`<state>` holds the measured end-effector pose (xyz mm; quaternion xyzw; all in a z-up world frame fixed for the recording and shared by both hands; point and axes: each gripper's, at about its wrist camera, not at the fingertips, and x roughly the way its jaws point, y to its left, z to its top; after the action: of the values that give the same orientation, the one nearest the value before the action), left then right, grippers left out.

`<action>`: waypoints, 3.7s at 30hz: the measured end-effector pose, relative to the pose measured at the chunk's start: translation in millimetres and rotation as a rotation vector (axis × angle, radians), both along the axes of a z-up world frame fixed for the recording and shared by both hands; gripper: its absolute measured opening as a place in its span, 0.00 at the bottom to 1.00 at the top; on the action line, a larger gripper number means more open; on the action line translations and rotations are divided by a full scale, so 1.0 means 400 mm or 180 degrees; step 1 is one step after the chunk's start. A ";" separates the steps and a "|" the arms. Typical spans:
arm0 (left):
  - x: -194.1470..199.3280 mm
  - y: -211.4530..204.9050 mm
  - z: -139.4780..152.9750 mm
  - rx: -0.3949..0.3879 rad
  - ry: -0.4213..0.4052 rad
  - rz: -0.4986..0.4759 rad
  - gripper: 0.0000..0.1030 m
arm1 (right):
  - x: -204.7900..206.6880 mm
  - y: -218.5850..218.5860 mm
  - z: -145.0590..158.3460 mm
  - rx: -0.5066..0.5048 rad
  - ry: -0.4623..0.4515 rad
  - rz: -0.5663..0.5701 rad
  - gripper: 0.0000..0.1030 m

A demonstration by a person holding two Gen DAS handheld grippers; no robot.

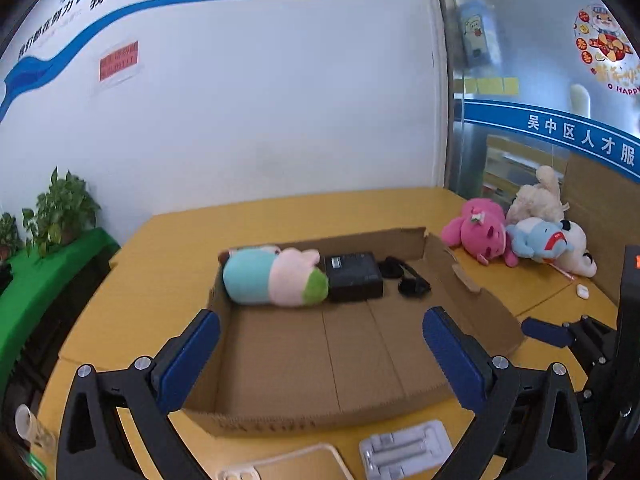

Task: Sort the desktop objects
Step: 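Lower the sunglasses into the box and open the right gripper, then move the left gripper to the grey phone stand and close on it, then lift the phone stand with the left gripper and lower it into the box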

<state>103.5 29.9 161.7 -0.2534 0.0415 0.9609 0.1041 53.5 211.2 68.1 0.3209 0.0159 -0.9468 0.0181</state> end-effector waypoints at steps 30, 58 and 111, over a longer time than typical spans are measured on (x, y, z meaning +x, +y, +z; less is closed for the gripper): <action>0.008 -0.033 -0.205 0.0019 -0.0757 -0.0260 1.00 | 0.032 0.074 -0.187 -0.0183 -0.0556 0.0153 0.79; -0.018 0.114 -0.464 0.0072 -0.1909 -0.0806 0.48 | 0.026 0.098 -0.330 -0.0690 -0.0863 0.0576 0.31; -0.499 -0.172 -0.195 0.0020 -0.1249 -0.0191 0.25 | -0.507 -0.169 -0.089 -0.0841 -0.0386 0.0893 0.31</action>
<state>-96.2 -38.8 83.5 -0.4341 0.0249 0.8896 0.1395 -149.3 143.7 32.5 0.3667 -0.0650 -0.9078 0.1928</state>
